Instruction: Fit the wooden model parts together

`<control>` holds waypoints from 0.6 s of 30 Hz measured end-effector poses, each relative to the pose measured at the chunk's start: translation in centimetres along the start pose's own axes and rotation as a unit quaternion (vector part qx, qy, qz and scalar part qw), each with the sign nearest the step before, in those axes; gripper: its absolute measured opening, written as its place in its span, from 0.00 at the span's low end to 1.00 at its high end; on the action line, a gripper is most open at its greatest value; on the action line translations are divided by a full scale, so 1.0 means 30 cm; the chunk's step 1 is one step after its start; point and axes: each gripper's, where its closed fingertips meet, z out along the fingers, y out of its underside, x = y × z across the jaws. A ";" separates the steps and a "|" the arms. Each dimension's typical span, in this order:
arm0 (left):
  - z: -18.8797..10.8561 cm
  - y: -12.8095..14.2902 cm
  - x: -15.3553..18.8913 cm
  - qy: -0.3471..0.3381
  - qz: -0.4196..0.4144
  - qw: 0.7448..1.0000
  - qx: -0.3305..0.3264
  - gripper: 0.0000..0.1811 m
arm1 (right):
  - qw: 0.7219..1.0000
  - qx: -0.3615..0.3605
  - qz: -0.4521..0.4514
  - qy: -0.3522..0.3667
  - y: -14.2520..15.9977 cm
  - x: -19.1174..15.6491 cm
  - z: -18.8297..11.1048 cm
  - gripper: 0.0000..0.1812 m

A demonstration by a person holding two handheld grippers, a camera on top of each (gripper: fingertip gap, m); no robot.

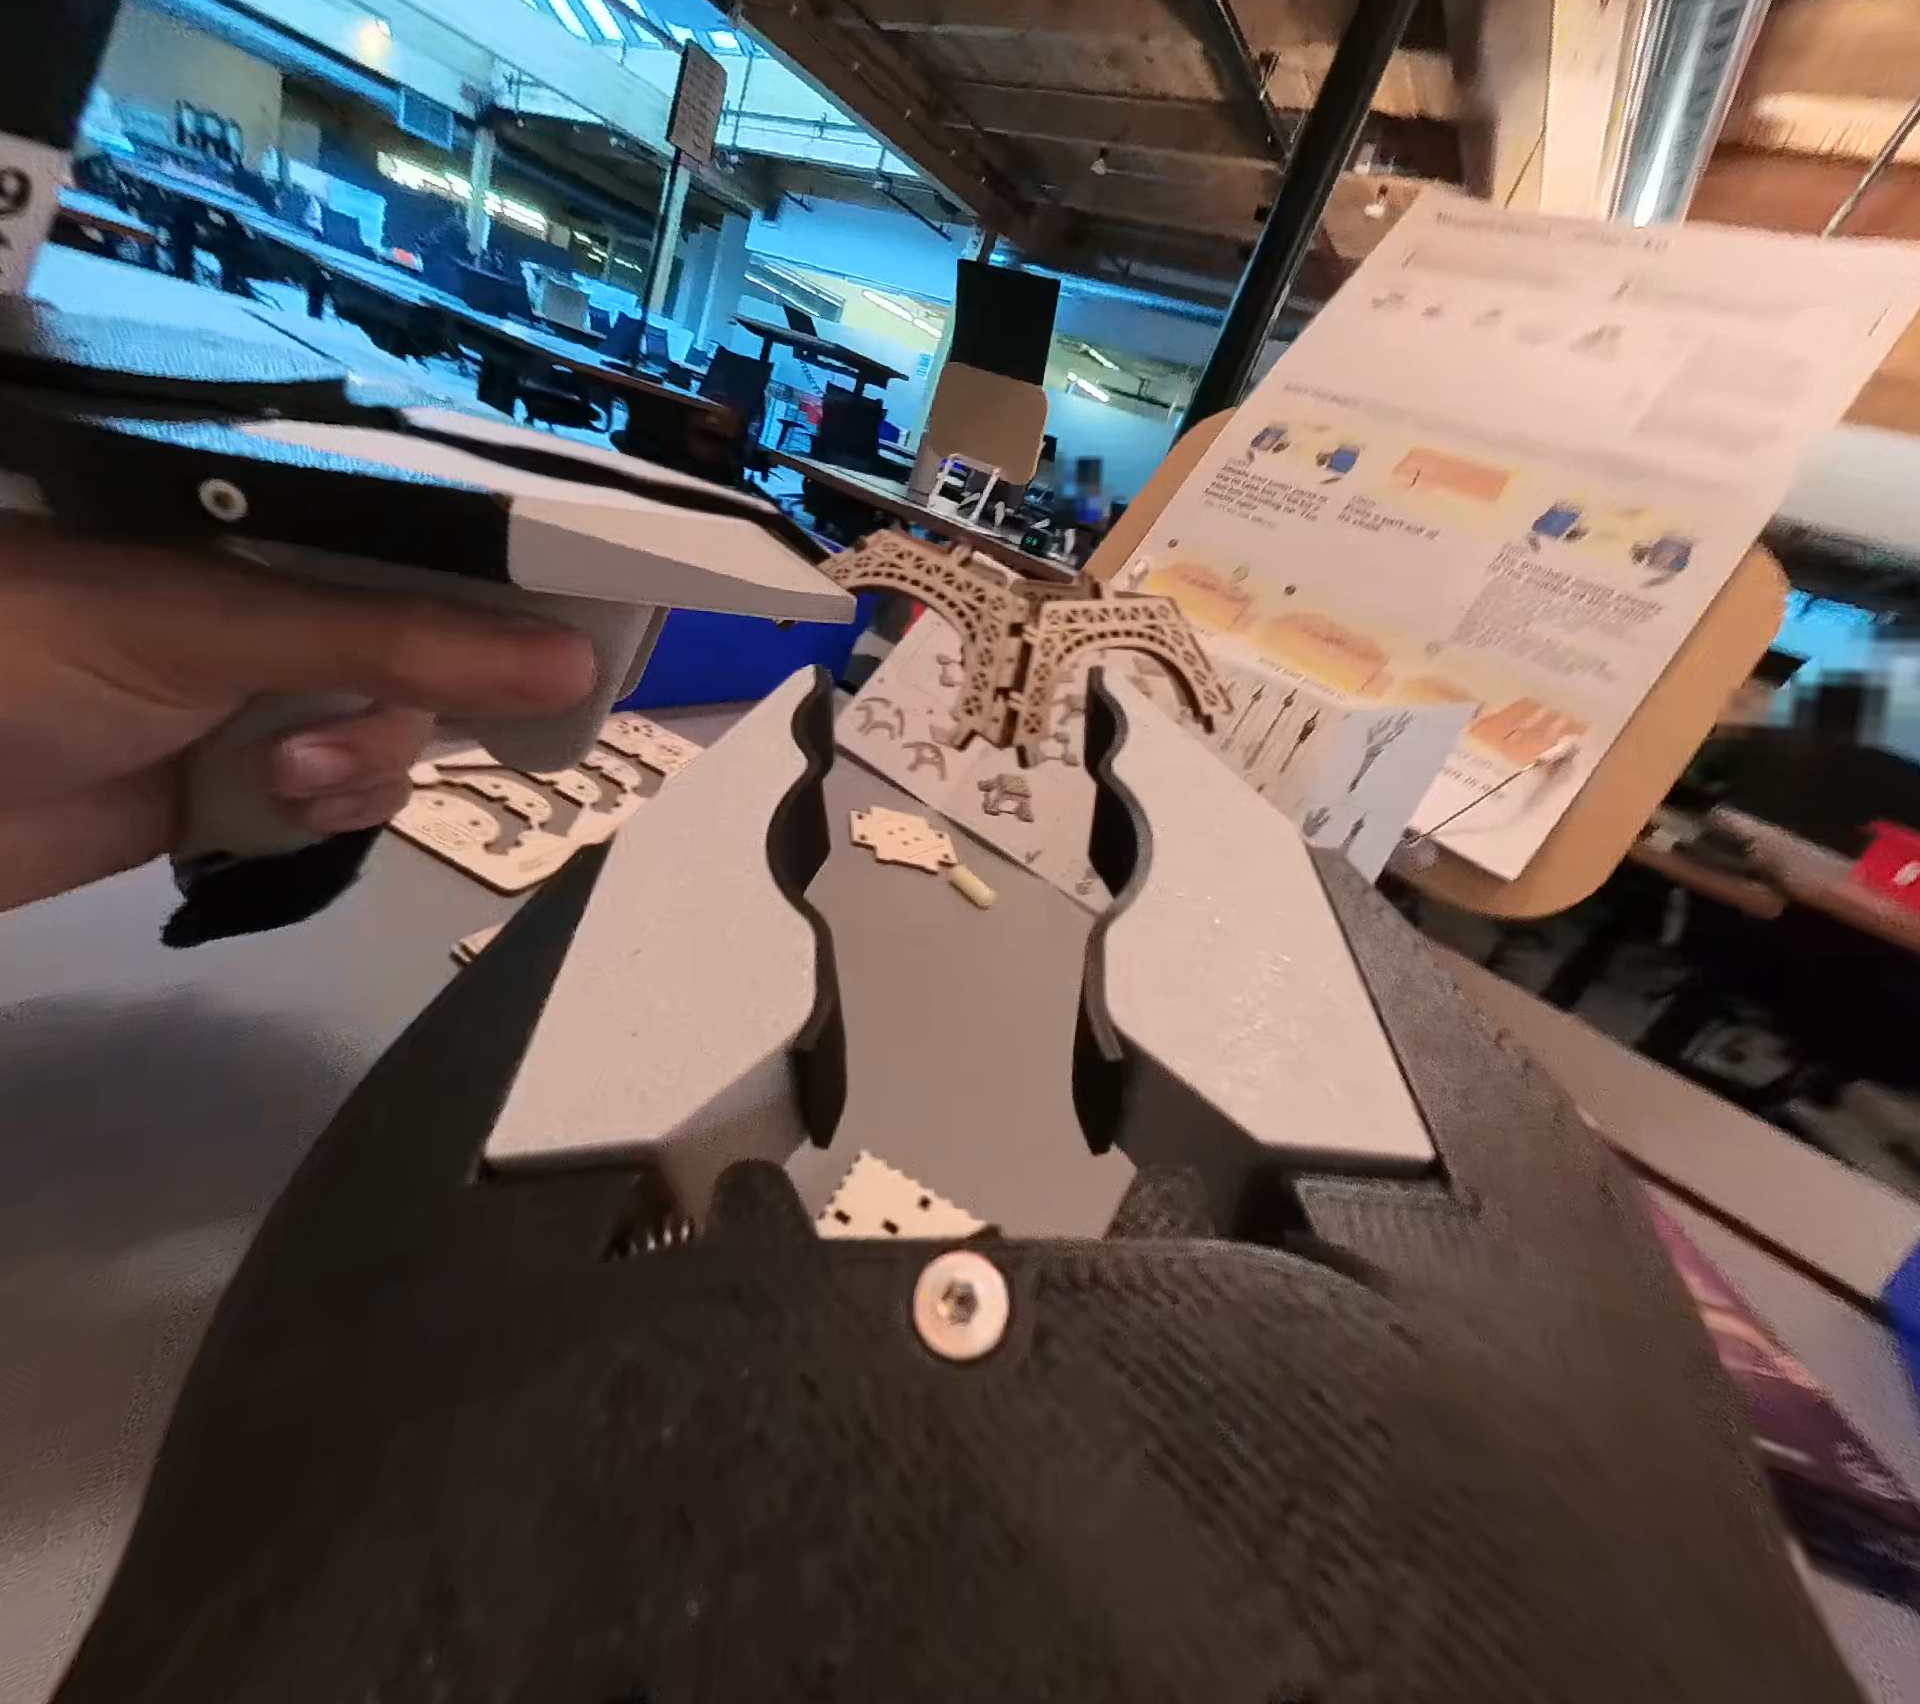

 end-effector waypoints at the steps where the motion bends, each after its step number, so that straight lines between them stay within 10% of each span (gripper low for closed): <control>1: 0.002 -0.008 0.014 0.002 0.000 1.000 0.006 0.06 | 1.000 0.003 -0.015 0.005 -0.006 0.000 -0.003 0.24; 18: 0.005 -0.019 0.039 0.014 -0.058 0.998 0.035 0.06 | 0.998 0.029 -0.034 0.035 -0.037 0.037 -0.013 0.10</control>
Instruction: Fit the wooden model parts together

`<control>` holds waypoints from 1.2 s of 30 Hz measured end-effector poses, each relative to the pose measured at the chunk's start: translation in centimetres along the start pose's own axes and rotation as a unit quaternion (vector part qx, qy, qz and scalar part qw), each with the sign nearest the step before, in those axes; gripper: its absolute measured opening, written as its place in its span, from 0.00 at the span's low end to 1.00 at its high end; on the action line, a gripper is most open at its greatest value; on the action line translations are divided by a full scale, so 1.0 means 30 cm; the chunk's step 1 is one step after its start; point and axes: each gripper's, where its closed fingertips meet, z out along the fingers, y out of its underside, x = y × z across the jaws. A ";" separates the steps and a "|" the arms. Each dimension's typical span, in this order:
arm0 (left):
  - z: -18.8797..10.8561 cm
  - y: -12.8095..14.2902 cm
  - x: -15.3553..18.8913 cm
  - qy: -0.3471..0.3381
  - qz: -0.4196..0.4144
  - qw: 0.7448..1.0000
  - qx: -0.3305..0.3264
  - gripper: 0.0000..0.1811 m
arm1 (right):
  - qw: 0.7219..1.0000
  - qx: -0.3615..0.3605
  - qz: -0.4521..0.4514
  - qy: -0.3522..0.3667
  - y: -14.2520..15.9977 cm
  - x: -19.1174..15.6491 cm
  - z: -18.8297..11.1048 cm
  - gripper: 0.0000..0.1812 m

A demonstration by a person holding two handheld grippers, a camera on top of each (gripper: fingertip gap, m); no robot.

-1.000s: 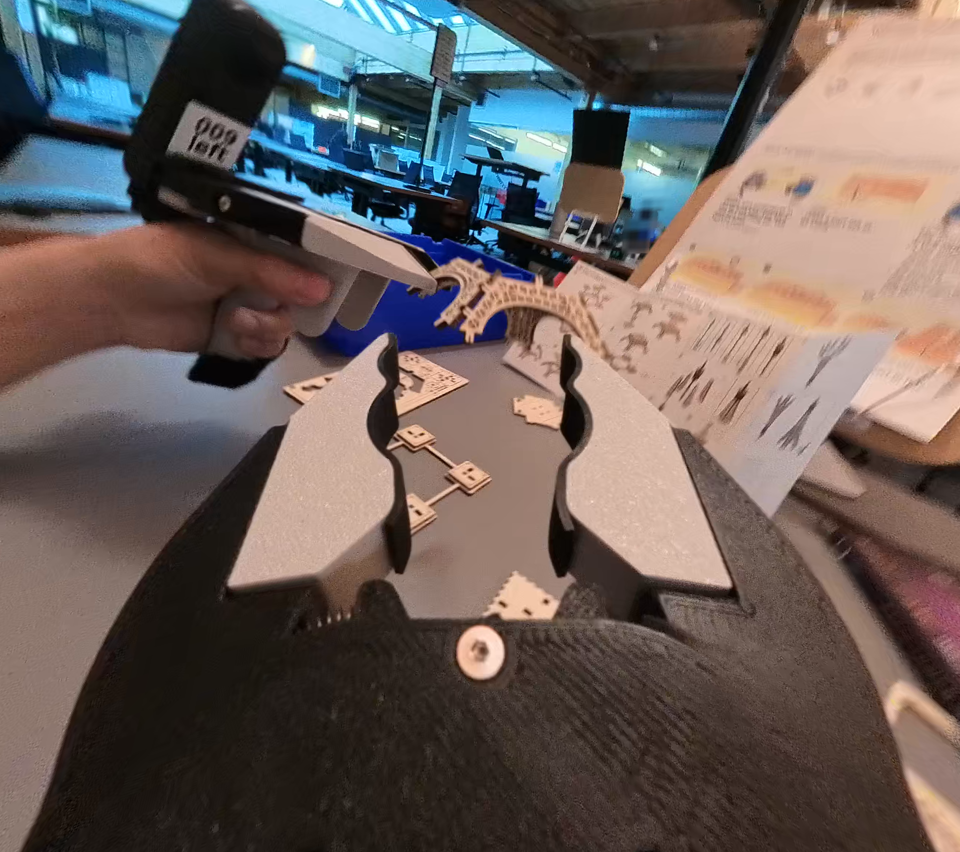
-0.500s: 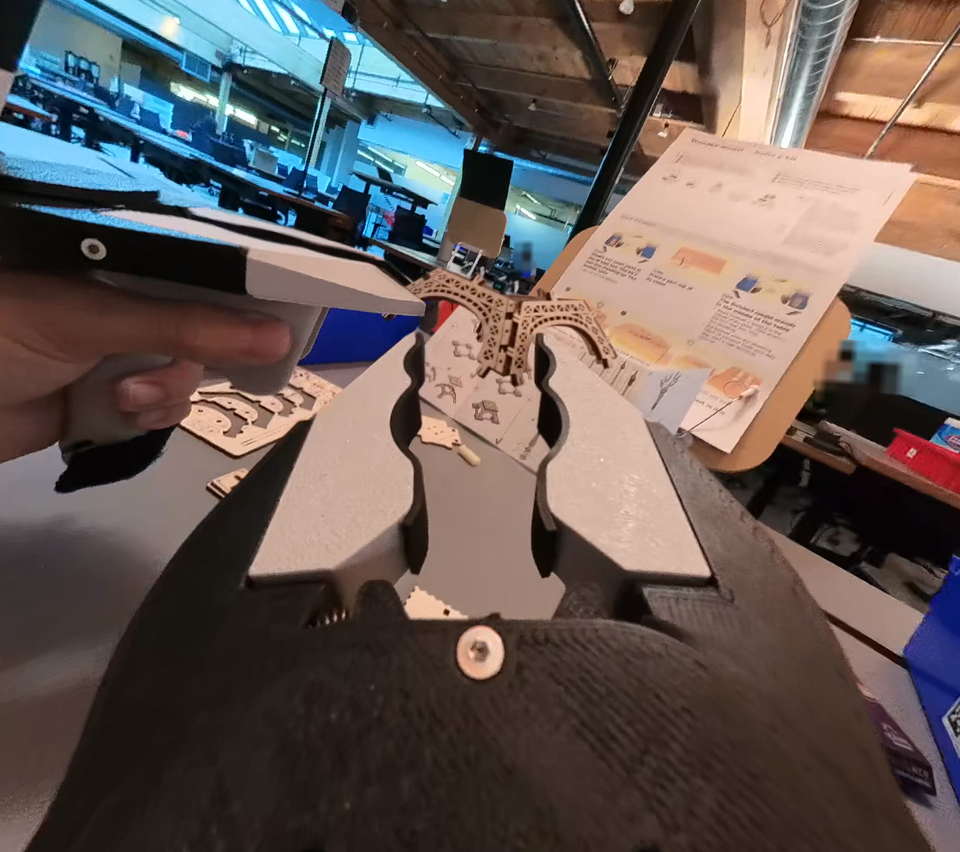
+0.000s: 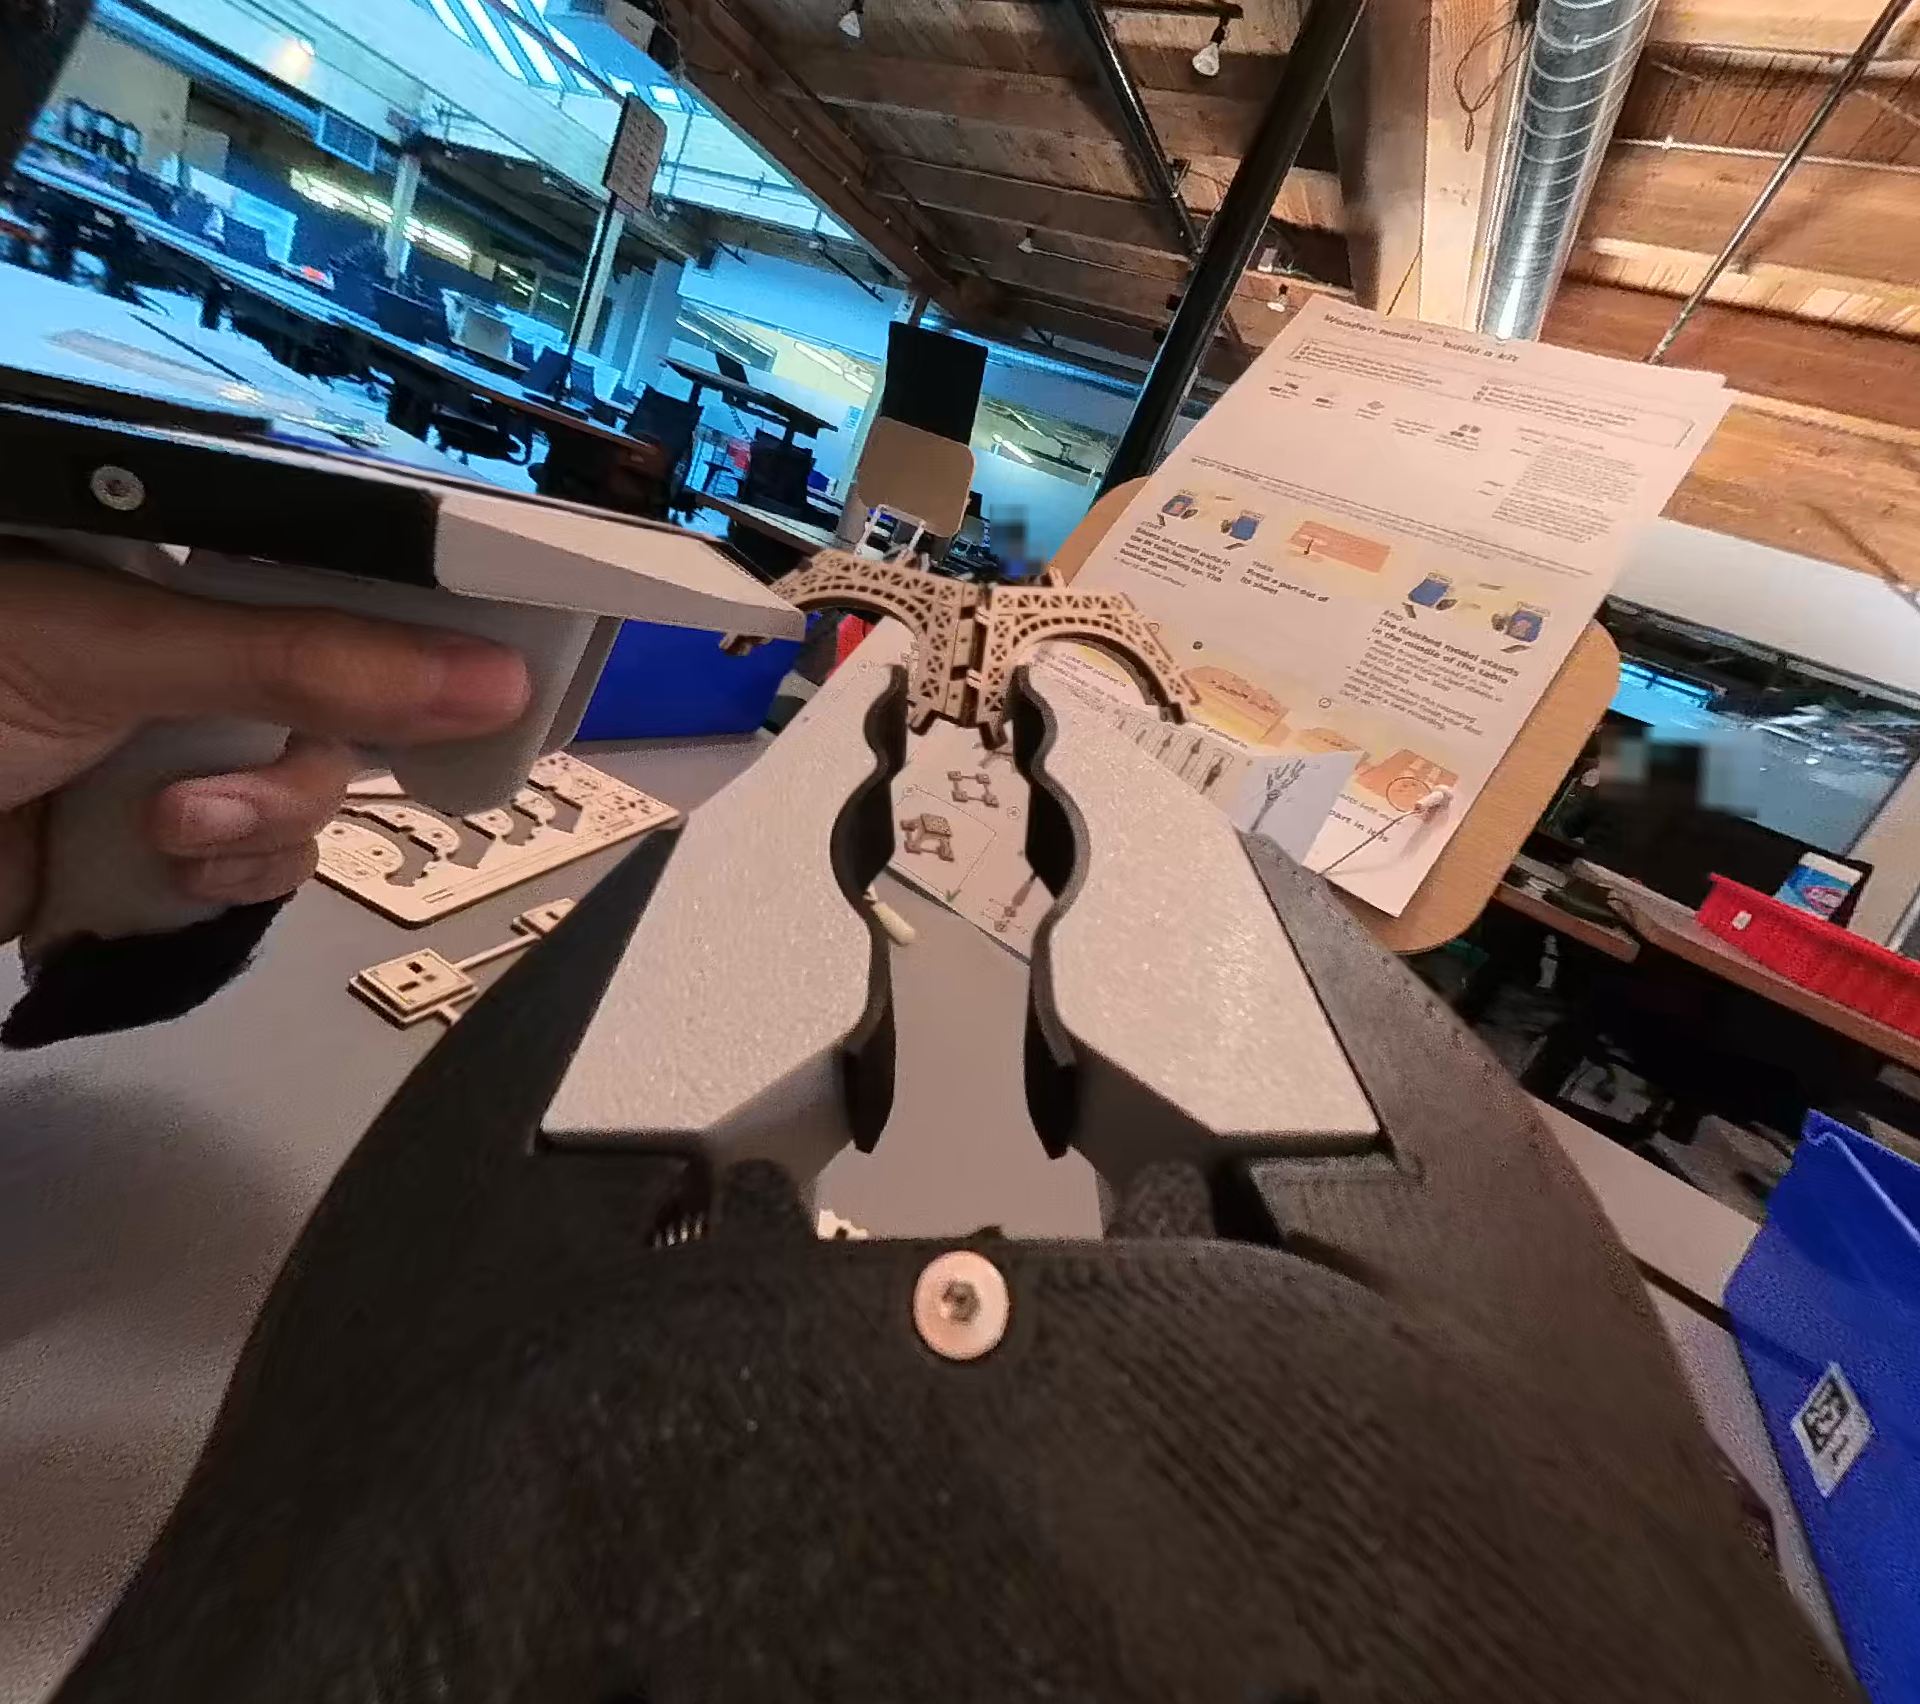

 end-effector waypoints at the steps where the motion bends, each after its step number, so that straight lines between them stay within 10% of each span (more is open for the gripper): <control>1: 0.000 0.001 -0.001 -0.002 -0.001 1.000 0.000 0.06 | 1.000 -0.002 -0.003 0.002 0.001 -0.001 0.001 0.10; 20: -0.009 -0.026 0.003 0.004 -0.001 0.999 0.041 0.06 | 0.977 0.061 0.191 -0.067 -0.044 -0.017 -0.004 0.09; 36: -0.017 -0.038 0.014 0.030 -0.038 0.996 0.078 0.06 | 0.981 0.073 0.173 -0.056 -0.086 -0.022 -0.017 0.09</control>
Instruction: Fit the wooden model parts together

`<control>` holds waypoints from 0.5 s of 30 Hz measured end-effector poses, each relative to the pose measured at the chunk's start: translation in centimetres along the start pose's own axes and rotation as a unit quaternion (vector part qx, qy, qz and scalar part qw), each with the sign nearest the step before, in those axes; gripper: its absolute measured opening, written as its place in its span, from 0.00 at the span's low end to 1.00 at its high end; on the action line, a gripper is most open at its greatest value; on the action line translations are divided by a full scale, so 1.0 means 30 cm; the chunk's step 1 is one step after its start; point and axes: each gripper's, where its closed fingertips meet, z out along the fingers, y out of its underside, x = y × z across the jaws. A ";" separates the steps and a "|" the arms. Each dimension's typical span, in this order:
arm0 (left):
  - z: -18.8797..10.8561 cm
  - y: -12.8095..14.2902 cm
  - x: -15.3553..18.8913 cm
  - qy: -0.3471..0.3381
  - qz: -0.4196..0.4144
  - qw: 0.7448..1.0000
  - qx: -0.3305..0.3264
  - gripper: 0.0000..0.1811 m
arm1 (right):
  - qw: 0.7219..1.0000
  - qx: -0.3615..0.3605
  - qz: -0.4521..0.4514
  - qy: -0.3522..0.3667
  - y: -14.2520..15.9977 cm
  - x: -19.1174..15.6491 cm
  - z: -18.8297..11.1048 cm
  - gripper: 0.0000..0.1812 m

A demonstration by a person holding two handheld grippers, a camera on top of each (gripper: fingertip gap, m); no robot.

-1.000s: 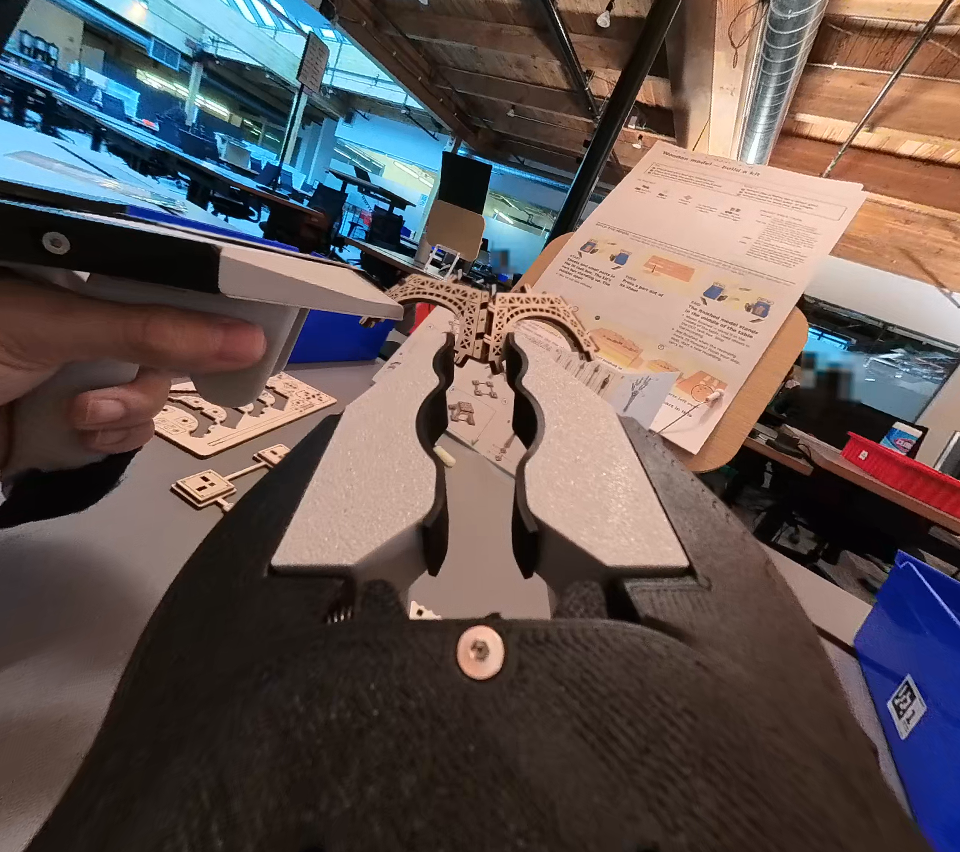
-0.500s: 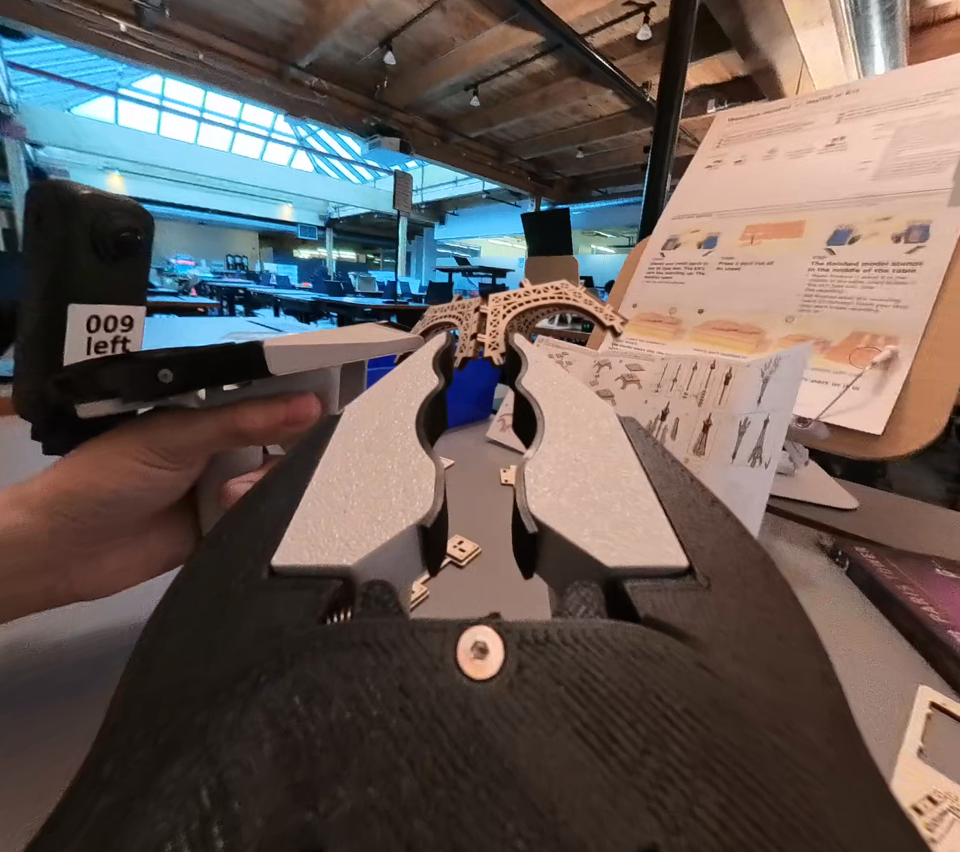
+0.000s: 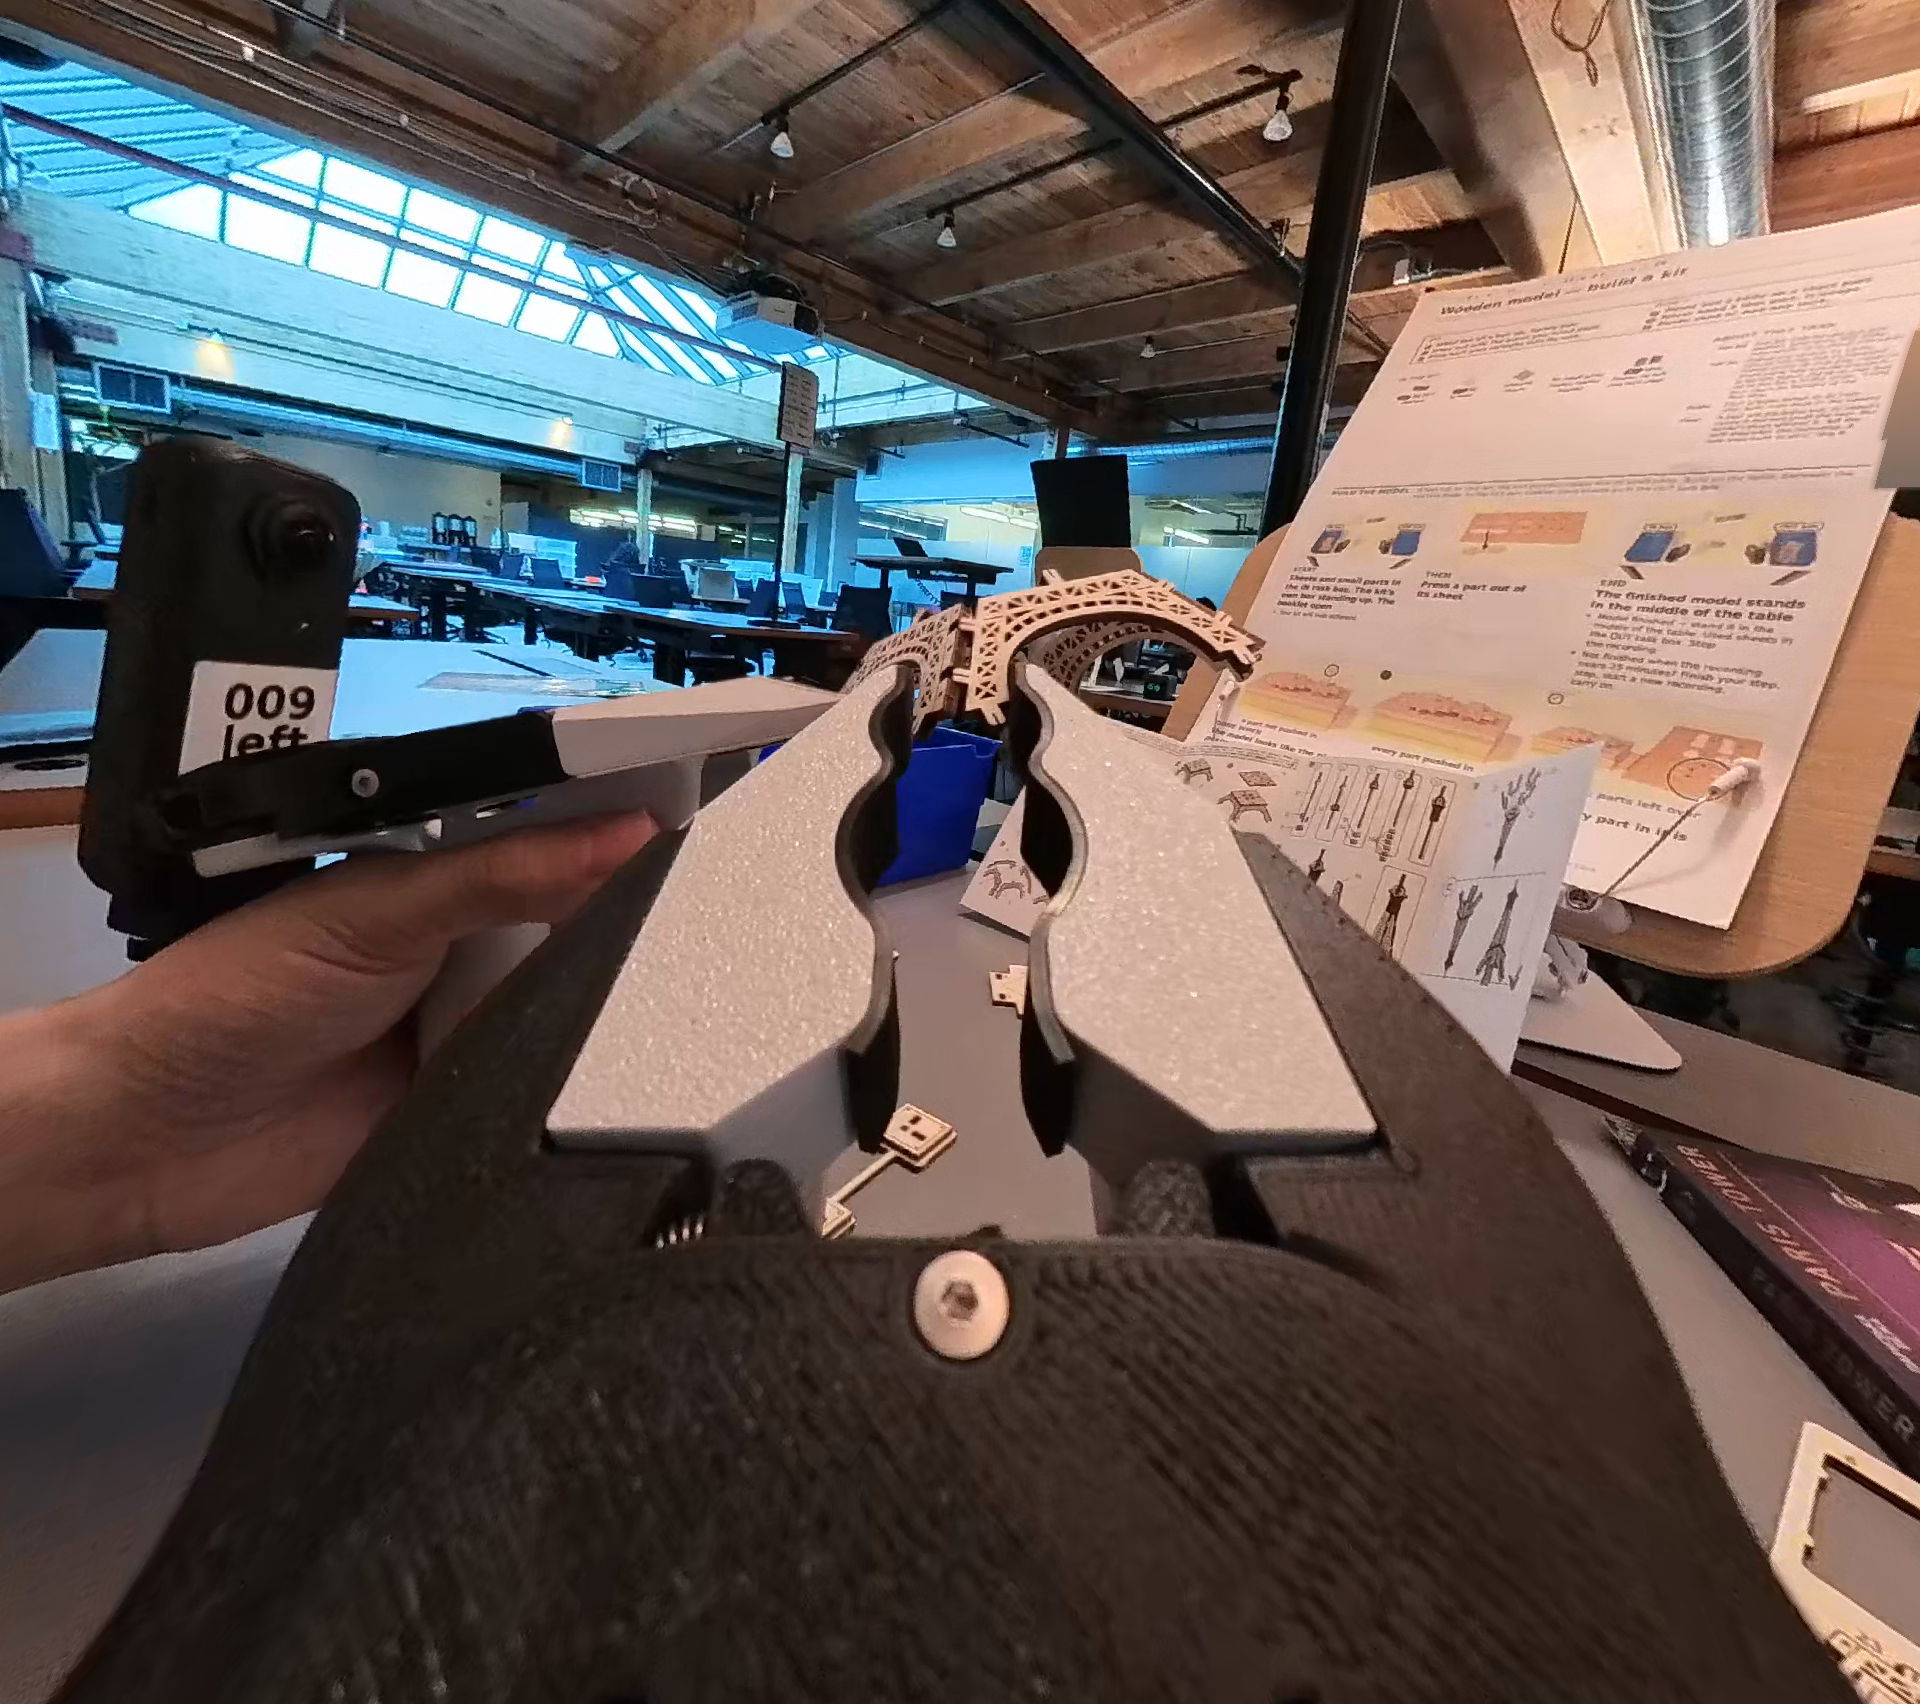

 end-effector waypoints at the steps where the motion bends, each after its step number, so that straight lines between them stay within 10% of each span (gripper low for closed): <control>1: 0.000 0.001 0.000 0.000 -0.001 1.000 0.000 0.06 | 1.000 0.000 0.001 -0.001 -0.001 0.000 0.000 0.08; 15: -0.003 0.001 -0.002 0.006 -0.019 1.000 0.018 0.06 | 0.986 0.042 0.158 -0.036 -0.009 0.009 -0.005 0.06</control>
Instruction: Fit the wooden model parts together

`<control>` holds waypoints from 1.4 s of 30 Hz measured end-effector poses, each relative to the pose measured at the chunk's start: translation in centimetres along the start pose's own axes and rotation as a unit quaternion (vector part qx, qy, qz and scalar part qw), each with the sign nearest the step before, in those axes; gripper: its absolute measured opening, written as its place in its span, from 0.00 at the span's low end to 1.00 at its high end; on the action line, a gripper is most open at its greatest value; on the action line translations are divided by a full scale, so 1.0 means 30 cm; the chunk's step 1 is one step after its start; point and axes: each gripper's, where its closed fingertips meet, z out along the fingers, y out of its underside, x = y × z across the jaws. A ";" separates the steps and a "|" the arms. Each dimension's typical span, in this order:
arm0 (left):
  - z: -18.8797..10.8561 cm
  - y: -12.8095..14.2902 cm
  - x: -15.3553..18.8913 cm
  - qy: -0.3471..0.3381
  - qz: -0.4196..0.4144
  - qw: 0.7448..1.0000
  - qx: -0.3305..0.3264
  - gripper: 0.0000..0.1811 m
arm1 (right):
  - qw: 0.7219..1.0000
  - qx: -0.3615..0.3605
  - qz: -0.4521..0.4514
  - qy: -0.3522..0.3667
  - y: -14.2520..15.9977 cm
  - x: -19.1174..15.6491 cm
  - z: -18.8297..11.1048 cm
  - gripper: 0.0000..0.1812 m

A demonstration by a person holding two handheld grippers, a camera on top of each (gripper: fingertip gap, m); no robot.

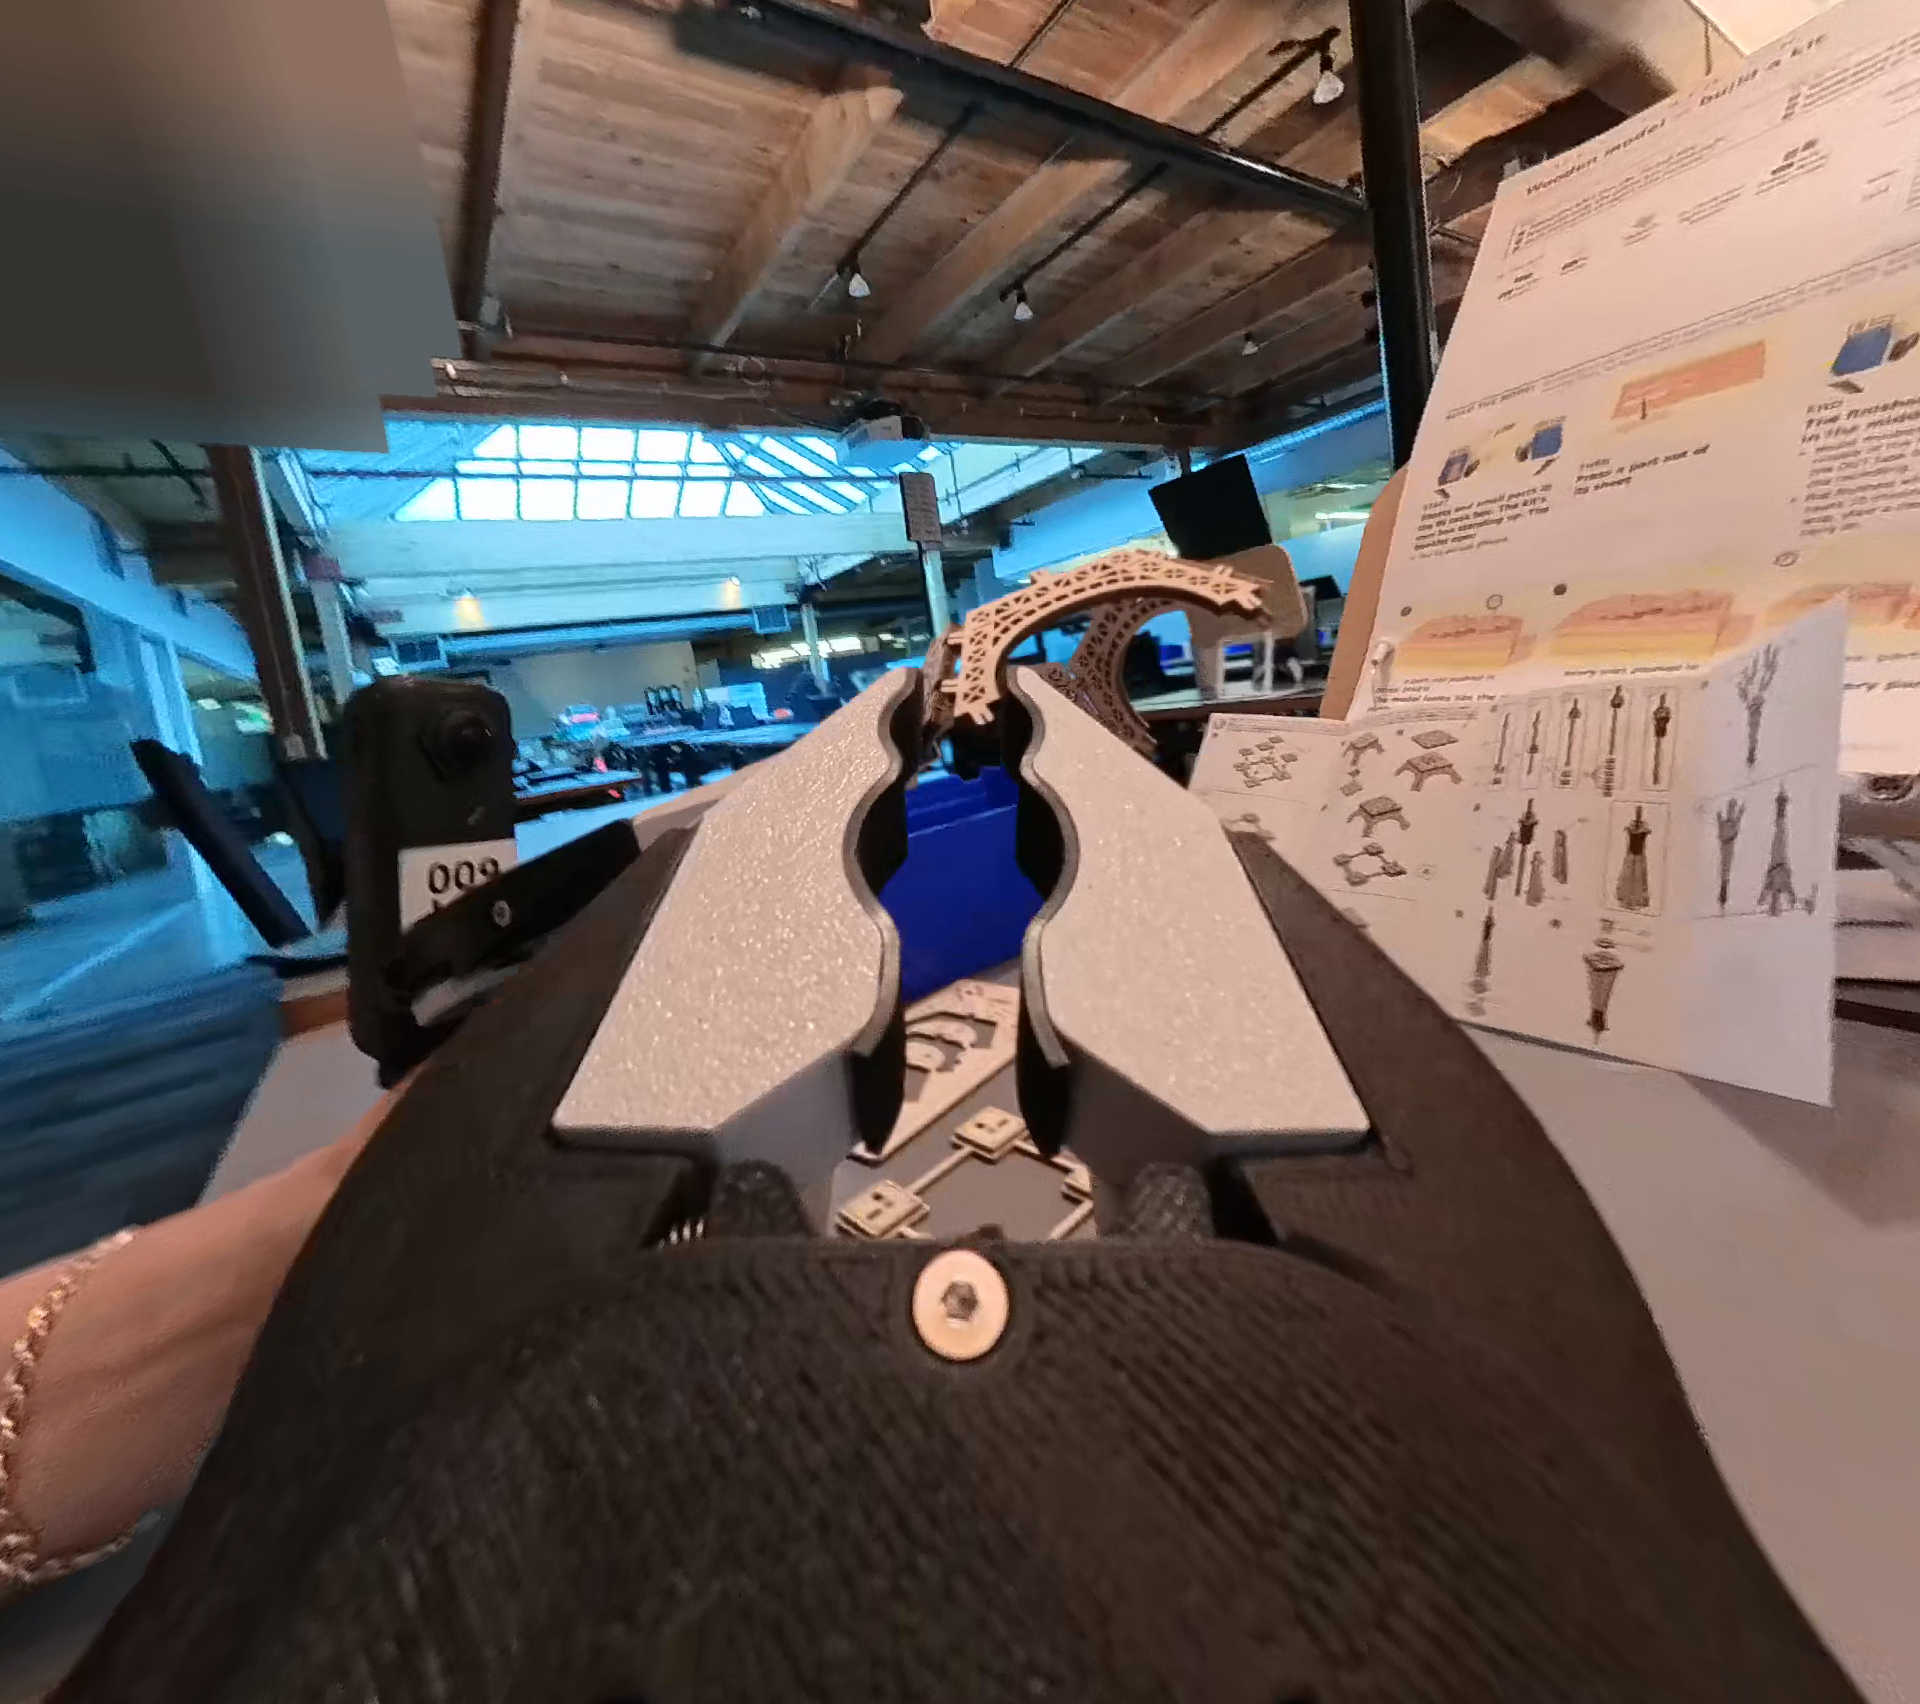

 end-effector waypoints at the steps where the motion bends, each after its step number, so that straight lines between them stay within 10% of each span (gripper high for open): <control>1: 0.000 -0.001 0.002 0.000 0.001 1.000 0.005 0.06 | 1.000 0.005 0.018 0.001 -0.002 0.002 -0.002 0.06; 18: -0.006 -0.003 0.023 -0.004 -0.099 0.993 0.058 0.06 | 0.993 0.003 -0.113 0.038 -0.036 -0.022 -0.017 0.07; 42: -0.019 -0.034 0.019 -0.021 0.004 0.998 0.051 0.06 | 0.992 -0.002 -0.120 0.027 -0.026 -0.020 0.001 0.17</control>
